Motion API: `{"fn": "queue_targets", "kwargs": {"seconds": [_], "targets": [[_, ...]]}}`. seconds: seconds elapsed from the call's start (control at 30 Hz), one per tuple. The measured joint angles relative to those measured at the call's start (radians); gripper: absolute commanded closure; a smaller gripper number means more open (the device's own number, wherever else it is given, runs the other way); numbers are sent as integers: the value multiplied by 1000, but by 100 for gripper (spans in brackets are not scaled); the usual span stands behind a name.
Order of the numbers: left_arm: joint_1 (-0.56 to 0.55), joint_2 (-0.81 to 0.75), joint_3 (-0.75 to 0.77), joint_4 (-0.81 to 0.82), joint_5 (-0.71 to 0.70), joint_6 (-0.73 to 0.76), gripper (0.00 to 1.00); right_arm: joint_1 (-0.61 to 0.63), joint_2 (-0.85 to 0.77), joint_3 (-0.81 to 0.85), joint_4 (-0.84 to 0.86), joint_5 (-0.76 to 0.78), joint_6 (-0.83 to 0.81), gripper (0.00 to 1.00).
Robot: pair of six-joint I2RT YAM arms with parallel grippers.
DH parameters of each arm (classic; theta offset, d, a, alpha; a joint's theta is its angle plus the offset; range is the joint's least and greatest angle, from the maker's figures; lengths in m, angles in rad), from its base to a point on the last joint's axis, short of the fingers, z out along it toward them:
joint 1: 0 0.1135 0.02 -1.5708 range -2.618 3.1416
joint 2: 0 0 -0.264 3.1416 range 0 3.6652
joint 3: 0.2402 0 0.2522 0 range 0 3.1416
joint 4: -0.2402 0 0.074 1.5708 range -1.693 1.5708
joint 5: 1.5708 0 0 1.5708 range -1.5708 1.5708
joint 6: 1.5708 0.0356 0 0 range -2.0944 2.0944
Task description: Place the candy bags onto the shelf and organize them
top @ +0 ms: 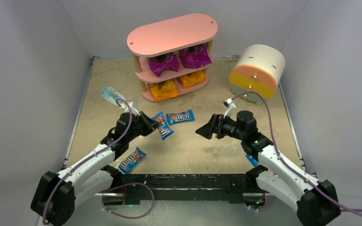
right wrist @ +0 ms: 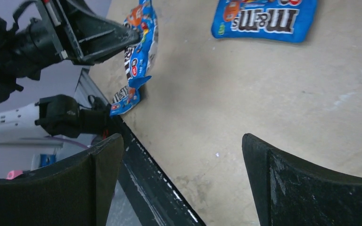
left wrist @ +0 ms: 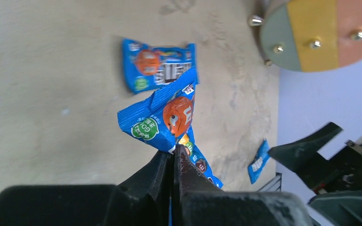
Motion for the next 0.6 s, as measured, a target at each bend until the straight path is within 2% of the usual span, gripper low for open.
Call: {"fn": "queue_targets", "kwargs": {"seconds": [0.1,0.3,0.6], "targets": [[-100,38,65,51,-55,-1,100,73,38,2,62,3,9,9],[-230,126,122,174,-128,-1,100,183,157,18,190,10,61,13],[-331,204,192,248,-219,-3,100,234,266,55,353,63,166,21]]}}
